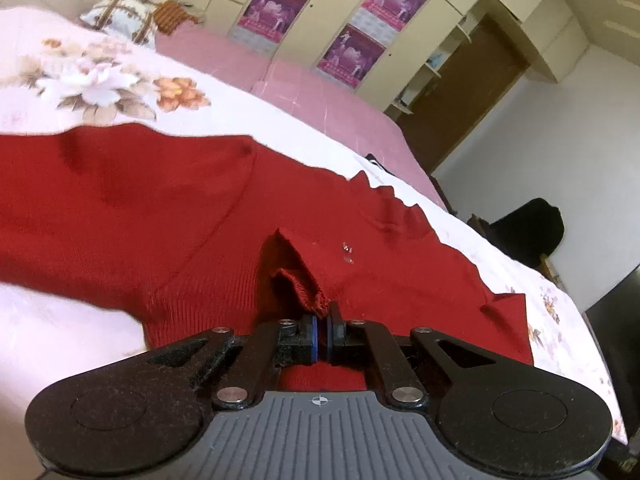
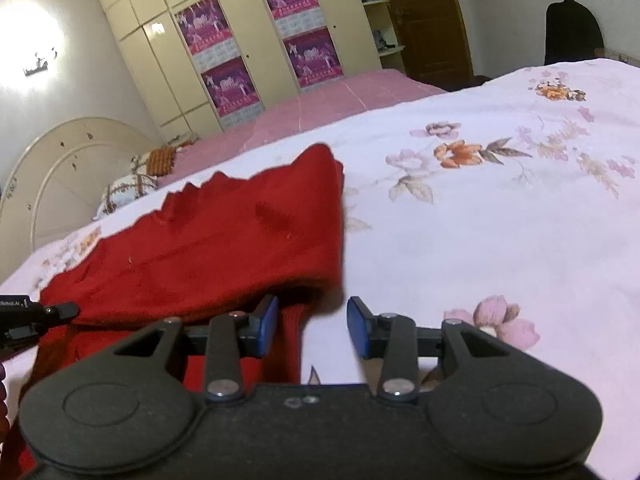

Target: Fold small clothes

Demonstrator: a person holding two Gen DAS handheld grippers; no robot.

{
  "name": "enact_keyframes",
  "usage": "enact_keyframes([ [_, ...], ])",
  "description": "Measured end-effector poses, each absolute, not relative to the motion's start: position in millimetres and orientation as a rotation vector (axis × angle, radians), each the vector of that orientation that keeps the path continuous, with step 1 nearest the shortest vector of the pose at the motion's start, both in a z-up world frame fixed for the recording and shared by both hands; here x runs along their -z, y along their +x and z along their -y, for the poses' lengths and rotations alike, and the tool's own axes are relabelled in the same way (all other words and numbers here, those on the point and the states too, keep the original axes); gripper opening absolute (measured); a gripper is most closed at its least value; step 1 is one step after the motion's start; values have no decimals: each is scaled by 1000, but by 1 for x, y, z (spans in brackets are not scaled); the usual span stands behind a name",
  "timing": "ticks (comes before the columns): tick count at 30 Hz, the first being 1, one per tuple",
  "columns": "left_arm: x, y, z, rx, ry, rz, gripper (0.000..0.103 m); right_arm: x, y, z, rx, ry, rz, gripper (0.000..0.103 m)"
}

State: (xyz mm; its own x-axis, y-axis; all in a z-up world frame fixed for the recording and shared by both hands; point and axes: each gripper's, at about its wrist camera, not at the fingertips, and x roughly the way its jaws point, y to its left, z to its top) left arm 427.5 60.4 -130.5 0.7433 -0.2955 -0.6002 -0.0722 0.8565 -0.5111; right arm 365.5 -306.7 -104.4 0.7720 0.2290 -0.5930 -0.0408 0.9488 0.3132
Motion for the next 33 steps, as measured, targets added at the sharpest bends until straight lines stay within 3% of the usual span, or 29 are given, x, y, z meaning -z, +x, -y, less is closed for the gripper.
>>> enact_keyframes([
  [4,136,432,-60,133,-529,-768,4,103,372,310,-203,378,-676,38],
  [13,126,424,-73,104,-544,-694,4,136,403,357,-249,1017,-705,39],
  [17,127,423,-89,34,-536,-704,4,148,402,354,-288,1134,-723,46],
  [25,142,422,-93,32,-550,-742,4,170,399,365,-257,1413,-646,46],
  [27,137,421,-92,20,-543,-718,4,173,399,366,-250,1432,-645,42],
  [28,135,420,-92,16,-534,-708,4,169,398,366,-231,1408,-651,21],
  [29,132,419,-89,11,-508,-704,4,164,397,366,-217,1352,-652,9],
  [33,139,421,-79,-1,-430,-748,4,161,406,357,-158,1119,-754,4],
])
